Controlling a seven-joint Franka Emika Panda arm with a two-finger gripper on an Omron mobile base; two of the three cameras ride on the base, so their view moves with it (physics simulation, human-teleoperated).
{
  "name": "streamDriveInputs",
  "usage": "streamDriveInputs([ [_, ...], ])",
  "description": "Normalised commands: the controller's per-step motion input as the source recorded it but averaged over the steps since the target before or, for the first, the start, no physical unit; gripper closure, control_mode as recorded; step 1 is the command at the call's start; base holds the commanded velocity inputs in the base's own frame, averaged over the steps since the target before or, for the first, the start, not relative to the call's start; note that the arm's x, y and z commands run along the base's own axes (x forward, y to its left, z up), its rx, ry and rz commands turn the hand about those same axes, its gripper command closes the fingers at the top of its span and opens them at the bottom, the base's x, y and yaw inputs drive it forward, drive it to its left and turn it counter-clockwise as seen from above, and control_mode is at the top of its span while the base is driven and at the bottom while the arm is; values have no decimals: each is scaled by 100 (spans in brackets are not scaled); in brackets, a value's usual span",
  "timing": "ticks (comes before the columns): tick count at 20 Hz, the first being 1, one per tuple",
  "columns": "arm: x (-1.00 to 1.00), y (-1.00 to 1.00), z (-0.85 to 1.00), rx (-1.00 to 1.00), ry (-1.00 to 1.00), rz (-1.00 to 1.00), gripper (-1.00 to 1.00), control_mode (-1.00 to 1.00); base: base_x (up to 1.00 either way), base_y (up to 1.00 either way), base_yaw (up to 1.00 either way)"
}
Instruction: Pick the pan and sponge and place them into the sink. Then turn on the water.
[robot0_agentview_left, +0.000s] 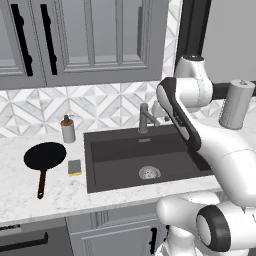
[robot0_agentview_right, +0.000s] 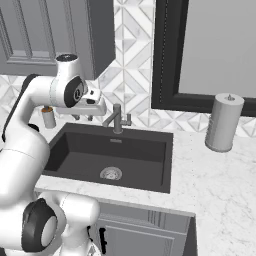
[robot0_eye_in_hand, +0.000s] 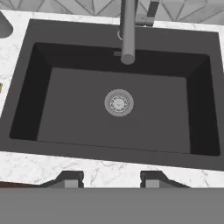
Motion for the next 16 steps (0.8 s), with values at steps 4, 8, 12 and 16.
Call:
streamDriveInputs([
  [4, -16, 3, -15, 3, 5, 0, -100, -100, 0, 0, 0],
  [8, -65, 49, -37, 2, 3, 4, -100, -100, 0, 0, 0],
  [12, -71, 79, -41, -1, 1, 10, -100, -100, 0, 0, 0],
  [16, -42, 91, -19, -1, 0, 7, -100, -100, 0, 0, 0],
])
